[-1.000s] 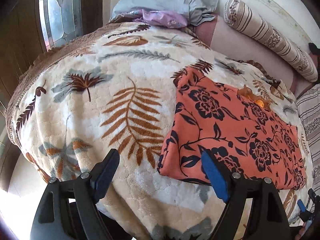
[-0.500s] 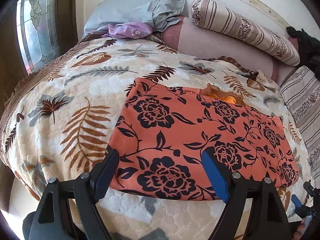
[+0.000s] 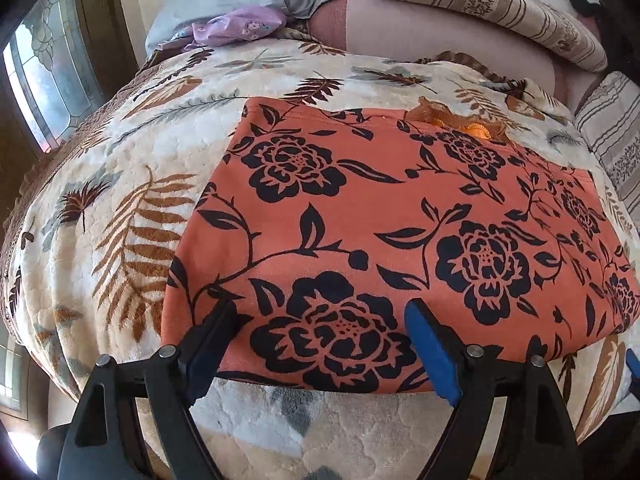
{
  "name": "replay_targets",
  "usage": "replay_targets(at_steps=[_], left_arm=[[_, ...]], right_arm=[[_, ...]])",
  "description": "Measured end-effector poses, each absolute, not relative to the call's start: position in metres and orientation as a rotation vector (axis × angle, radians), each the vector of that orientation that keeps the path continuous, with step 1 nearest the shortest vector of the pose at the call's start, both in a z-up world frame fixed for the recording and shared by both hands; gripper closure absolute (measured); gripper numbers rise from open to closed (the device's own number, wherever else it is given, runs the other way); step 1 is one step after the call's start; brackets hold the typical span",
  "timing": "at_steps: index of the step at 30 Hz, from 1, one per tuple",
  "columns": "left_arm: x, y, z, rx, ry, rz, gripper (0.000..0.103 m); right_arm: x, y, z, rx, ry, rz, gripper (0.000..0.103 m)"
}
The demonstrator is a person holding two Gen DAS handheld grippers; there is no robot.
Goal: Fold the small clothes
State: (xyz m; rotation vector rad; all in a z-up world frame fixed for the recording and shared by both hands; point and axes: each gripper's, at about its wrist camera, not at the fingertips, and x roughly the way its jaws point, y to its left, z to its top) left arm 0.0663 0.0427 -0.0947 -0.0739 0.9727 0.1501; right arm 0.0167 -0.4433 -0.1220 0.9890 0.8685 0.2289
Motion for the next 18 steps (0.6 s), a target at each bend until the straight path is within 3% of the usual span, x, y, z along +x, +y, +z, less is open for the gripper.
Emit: replay_targets(at_steps=[5,9,13,18], left_arm=[[0.062,0.037,-0.075,-0.085,0.844,0.119,0.017],[0.075,0.032,-0.114,-0.012,0.996,0.104,0.015],[0.063,0.032,-0.098,-0.057,0.929,0.094,0.015],[0.057,0.028,-0.053,-0.102,0.713,0.054,0.015]], right_arm=[[0.017,-0.443,-0.122,0.987,0.869,0.228,0.016],[0.020,-0.441,-0.121,0.982,0.870,0.224,0.015],[0.021,-0.439,-0.119,0.963,0.869,0.219,0.015],[0.024,-0.428,-0.114,0.885,0.873,0.200,0.015]])
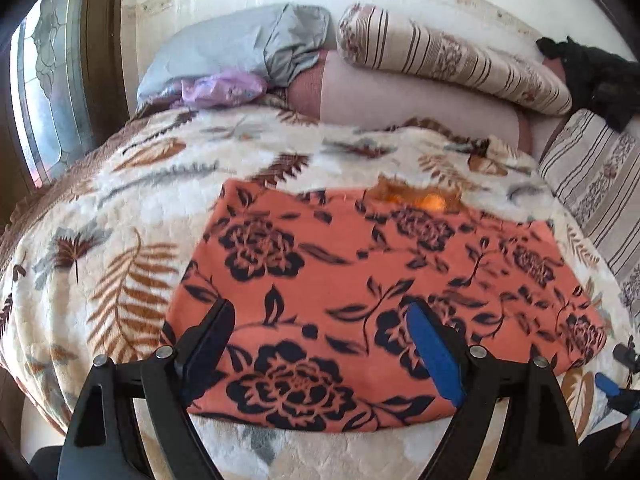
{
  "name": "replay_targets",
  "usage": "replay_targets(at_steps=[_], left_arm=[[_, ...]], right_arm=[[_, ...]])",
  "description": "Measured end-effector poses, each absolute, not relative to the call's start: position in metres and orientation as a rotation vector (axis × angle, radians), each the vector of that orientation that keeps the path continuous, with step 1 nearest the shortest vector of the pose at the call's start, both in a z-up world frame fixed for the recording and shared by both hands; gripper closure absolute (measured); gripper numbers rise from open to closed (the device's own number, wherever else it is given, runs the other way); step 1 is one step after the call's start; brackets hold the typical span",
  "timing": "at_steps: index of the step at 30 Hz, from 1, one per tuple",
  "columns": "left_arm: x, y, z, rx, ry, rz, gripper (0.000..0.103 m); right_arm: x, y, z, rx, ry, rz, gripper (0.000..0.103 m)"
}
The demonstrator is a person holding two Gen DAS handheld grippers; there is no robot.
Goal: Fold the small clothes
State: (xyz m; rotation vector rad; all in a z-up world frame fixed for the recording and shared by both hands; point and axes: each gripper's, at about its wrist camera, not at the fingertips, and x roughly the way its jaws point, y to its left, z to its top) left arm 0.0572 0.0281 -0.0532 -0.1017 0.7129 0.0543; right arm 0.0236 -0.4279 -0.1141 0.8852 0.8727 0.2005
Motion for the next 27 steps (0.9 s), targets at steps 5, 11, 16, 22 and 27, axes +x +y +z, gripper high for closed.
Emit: replay_targets(at_steps=[5,11,16,22,27], left_arm=[[0.088,0.022,-0.054,-0.125,0.713,-0.005,0.015],[0.089,0.008,-0.115,0.043,0.766,-0.009,0.010],[0.093,0.013,-0.105,-0.032,0.824,-0.034,0.009],[0.084,0.042,-0.079,-0.203,0.698,0.030,0.009],[0.102,0.029,-0.114,-0.084,0.902,0.034,0.008]], right_arm=[[0.025,-0.415,-0.110,0.801,0.873,0.183,0.014],[0.027,-0.406,-0.108,0.738,0.880,0.162,0.014],[0.030,-0.394,-0.106,0.646,0.889,0.135,0.009],[0.032,-0.400,-0.104,0.708,0.919,0.100,0.009],[0.031,-0.416,-0.097,0.924,0.929,0.085,0.009]])
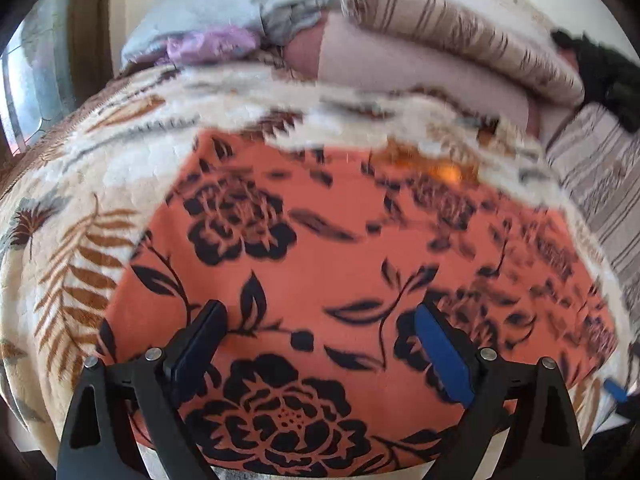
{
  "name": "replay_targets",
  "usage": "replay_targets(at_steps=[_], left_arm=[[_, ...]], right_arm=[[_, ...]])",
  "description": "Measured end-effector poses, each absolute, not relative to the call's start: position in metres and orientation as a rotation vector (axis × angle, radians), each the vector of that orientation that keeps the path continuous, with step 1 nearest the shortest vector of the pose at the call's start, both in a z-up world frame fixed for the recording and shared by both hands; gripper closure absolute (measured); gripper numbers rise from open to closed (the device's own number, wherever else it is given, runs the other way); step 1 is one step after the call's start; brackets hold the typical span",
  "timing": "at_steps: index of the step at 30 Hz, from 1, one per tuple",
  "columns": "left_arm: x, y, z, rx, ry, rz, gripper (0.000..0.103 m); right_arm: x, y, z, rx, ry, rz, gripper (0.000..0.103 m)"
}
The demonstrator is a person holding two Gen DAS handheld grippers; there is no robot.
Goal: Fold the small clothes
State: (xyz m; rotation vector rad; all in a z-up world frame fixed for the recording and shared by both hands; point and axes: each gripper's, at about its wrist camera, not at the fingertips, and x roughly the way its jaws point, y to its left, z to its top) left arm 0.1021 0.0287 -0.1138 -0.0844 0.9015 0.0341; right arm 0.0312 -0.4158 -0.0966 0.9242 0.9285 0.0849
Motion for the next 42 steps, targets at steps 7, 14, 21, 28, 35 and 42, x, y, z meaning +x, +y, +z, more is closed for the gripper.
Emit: replay_targets(at_steps=[7,14,21,28,35,42], left_arm=[[0.078,-0.001,-0.088,-0.003,0.746,-0.041,0.008],[0.090,-0.003,-0.110,0.051,0.843,-0.019,0.008],[0.089,0.013,-0.092,-0.083,0.770,-0.016,0.008],[0.098,0.020,-0.101,-0.122,0.824,0.001,0.008],[0.100,0.023,-0.100,-0.154,0.830,-0.001,0.008],[0.098,0.021,-0.100,-0.121,0.813,0.011,0.008]], right_arm=[[0.040,-0.406,-0.080,1.020,0.912,0.147,0.009],[0.059,-0.405,-0.089,1.064,0.930,0.127,0.009],[0.078,-0.397,-0.091,1.054,0.944,0.130,0.009],[0.078,-0.388,-0.098,1.043,1.004,0.086,0.009],[0.069,-0.402,-0.109,1.092,1.005,0.007,0.009],[0.110,-0.393,-0.091,0.939,0.946,-0.015,0.061]])
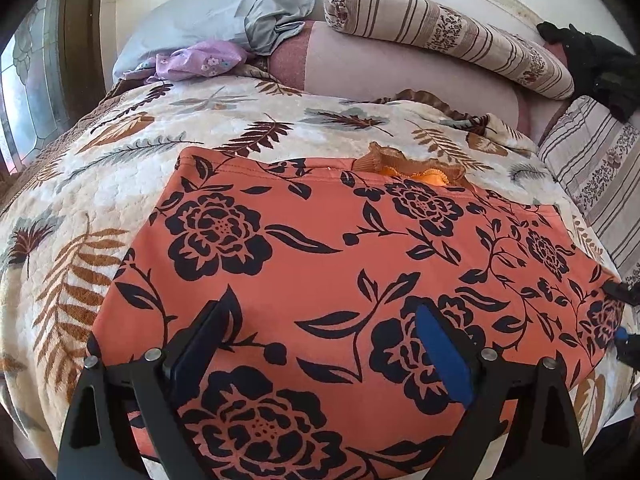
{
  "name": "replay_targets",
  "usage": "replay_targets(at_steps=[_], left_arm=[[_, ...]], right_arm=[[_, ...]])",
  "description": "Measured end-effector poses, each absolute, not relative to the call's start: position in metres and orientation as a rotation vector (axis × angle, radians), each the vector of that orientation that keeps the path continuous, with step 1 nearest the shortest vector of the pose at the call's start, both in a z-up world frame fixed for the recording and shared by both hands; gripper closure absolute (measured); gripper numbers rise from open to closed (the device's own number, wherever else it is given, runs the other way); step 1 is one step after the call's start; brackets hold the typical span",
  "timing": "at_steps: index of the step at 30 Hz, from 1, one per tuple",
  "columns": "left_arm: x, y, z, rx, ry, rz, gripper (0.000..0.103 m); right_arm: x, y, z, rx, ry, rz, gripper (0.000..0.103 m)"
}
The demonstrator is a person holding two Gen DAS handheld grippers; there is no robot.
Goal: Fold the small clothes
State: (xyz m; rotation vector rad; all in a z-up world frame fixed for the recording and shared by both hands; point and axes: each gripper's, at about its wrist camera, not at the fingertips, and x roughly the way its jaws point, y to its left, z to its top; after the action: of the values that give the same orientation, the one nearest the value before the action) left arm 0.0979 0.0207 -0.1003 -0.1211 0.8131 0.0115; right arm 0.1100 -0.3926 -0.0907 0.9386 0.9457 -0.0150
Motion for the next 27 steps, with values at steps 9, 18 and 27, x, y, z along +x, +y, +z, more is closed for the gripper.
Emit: replay_targets(at_steps=[9,18,27], left_arm=[[0.091,0.026,-0.083,-0.167,0.705,0.020,0.008],[0.110,0.007,-0.109,-0.025,0.848,0.005,0.008],[0.094,0.113,-0.075,-0.578,0.701,0.082,0.008]], right_arm=[[0.115,-0.393,-0.107,0.945,0.959,0.020,0.034],[0.145,-0.364,-0.091,0.646,1.042,-0.063,0.072],[0.154,-0.227,0.054,0.344,0.783,0.212,0.075]])
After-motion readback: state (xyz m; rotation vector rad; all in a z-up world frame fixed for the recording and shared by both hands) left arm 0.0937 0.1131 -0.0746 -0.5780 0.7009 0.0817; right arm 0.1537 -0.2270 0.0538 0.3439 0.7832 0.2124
